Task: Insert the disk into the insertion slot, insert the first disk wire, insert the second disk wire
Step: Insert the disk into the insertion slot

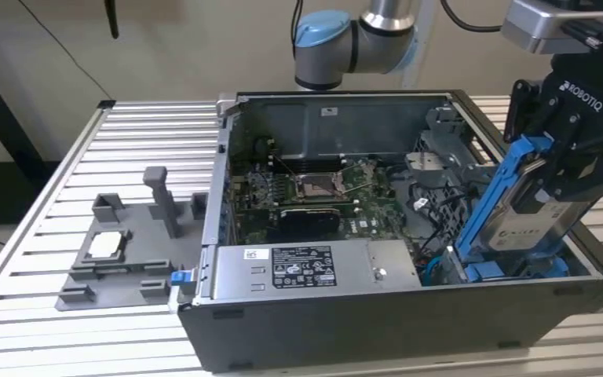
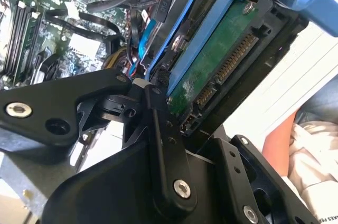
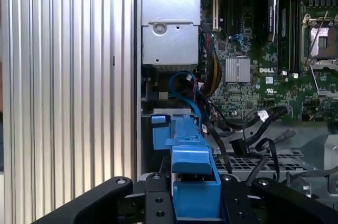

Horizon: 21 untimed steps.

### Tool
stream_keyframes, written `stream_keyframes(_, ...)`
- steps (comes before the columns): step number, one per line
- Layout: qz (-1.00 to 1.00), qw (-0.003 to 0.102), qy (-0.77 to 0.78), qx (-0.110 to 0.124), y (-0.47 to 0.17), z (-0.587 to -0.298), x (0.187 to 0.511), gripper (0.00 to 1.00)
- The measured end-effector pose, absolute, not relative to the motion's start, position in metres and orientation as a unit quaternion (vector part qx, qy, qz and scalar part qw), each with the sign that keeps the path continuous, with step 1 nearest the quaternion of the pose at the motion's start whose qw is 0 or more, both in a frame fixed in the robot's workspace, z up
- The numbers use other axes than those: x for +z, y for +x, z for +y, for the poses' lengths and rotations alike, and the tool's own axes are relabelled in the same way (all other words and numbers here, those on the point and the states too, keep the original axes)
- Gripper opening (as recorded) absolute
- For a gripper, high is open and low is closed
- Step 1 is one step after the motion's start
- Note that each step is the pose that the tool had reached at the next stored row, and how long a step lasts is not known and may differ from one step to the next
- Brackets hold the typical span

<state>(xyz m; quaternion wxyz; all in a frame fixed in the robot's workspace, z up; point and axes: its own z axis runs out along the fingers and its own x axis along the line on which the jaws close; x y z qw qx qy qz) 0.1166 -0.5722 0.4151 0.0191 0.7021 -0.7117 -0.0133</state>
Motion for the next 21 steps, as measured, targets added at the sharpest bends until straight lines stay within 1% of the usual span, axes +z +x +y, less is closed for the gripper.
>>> stream_keyframes(8,-0.712,0.019,0.702,-0.013,0.118,-0.569,0.407,0.33)
stream_keyframes(21,-0.711,0.019,0.703,-0.013,0.118,-0.569,0.383,0.33)
